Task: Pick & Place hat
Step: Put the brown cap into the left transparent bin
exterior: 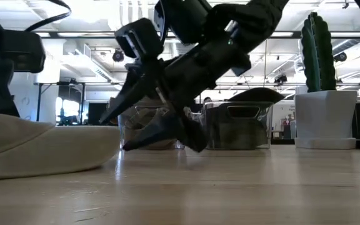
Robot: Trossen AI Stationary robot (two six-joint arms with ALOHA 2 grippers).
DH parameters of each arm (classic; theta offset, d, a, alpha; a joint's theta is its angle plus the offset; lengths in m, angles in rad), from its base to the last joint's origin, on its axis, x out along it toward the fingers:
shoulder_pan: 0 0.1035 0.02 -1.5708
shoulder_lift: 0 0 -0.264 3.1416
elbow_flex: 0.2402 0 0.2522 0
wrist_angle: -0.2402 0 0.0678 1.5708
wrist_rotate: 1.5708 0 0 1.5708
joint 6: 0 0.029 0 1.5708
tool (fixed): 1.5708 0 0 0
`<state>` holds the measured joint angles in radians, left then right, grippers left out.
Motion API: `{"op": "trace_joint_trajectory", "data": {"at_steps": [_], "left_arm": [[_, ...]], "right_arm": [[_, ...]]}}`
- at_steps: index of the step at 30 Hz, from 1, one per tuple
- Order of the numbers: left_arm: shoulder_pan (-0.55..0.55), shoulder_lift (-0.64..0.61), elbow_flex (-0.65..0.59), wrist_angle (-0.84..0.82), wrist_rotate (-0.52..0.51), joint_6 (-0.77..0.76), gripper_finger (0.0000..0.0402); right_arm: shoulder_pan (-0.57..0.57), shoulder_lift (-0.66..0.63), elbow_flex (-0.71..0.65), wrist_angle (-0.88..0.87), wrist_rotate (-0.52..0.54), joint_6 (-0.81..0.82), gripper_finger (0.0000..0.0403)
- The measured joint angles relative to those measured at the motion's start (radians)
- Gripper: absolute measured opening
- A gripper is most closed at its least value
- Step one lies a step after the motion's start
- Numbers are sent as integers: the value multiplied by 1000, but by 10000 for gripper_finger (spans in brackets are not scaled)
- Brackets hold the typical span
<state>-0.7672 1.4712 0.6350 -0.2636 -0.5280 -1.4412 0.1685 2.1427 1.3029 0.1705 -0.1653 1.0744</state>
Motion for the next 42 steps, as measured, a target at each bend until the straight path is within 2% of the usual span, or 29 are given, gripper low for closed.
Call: {"op": "trace_joint_trajectory", "data": {"at_steps": [3, 8, 15, 19, 25, 29, 32, 35, 39, 42], "left_arm": [[27, 0, 0, 32, 39, 66, 196], [63, 0, 0, 46, 48, 115, 196], [126, 0, 0, 127, 29, 166, 196], [139, -7, 22, 155, 29, 173, 196], [134, -106, 125, 127, 77, 252, 196], [132, -234, 237, 14, 93, 270, 196], [122, -330, 328, -75, 98, 324, 196], [100, -419, 397, -81, 120, 416, 196], [75, -508, 445, -81, 103, 528, 196], [64, -539, 439, -89, 36, 566, 196]], "right_arm": [[-2, 12, 0, 68, 9, 0, 210], [-9, 17, 1, 109, 5, -5, 210], [-9, 17, 1, 120, -77, -65, 198], [-11, 1, 0, 125, -79, -91, 146], [-13, -80, 0, 107, -85, -196, 27], [-13, -172, 1, 16, -66, -286, 17], [-12, -259, 1, -112, 34, -383, 16], [5, -363, 0, -206, 199, -500, 15], [40, -504, 0, -214, 486, -668, 15], [48, -577, 1, -171, 725, -788, 14]]}}
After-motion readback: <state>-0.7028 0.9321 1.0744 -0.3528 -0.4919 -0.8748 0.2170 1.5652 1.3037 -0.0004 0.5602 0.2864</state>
